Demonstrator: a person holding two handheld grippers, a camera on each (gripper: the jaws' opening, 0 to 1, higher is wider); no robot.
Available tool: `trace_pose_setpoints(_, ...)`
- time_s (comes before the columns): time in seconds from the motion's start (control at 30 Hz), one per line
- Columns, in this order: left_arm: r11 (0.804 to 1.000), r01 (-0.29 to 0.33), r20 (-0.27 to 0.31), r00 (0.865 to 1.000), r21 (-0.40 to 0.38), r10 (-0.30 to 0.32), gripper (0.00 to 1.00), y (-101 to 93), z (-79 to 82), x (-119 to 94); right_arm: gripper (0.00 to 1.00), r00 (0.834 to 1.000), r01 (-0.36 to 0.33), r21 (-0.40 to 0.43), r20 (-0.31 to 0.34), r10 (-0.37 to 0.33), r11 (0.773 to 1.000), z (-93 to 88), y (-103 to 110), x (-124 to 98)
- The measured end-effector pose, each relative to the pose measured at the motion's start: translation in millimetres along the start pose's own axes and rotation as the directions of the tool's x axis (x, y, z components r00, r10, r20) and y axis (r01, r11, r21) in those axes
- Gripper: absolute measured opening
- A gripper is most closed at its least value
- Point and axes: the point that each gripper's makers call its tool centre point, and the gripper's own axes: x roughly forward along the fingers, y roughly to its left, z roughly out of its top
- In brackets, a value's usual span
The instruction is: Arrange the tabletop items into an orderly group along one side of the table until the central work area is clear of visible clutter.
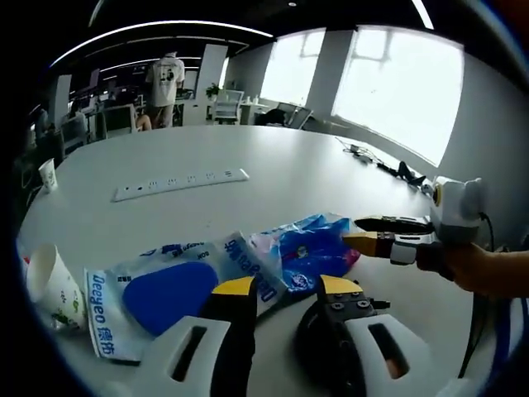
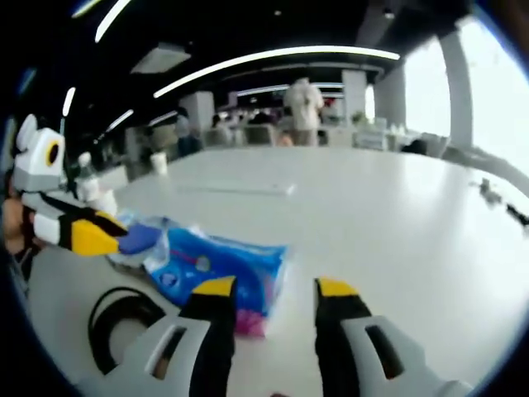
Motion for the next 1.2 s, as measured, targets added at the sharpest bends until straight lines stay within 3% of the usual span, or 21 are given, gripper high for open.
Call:
trace_pose_setpoints(0.27, 1.0, -0.006, 0.064, 0.998, -0.003, 0.006, 0.41, 8.7, 9.9, -29.4, 0.4, 0.997, -0.017, -0.029, 0.07, 0.019, 0.999, 18.4, 16.5, -13.5)
trace_pose_setpoints(0.43, 1.0, -0.022, 0.118, 0.993, -0.015, 0.023, 0.64, 13.5, 20.1, -54.1, 0.48, 0.993, -0.015, -0.016, 0.116, 0.017, 1.0, 33.1, 22.8, -24.2)
trace_pose_setpoints(0.6, 1.0, -0.013, 0.134, 0.991, 0.005, 0.013, 0.75, 12.8, 19.3, -79.8, 0.53, 0.987, -0.02, -0.001, 0.159, 0.02, 1.0, 48.9, 33.4, -43.8)
trace_pose_setpoints(0.9, 0.998, -0.062, 0.192, 0.979, -0.017, 0.064, 0.84, 18.6, 9.5, -156.0, 0.55, 0.977, -0.06, 0.025, 0.204, 0.054, 0.998, 63.8, 65.3, -90.7)
trace_pose_setpoints(1.2, 0.984, -0.129, 0.293, 0.943, -0.123, 0.16, 0.85, 26.5, -2.0, -249.5, 0.55, 0.965, -0.12, 0.077, 0.244, 0.098, 0.99, 75.0, 105.6, -149.4)
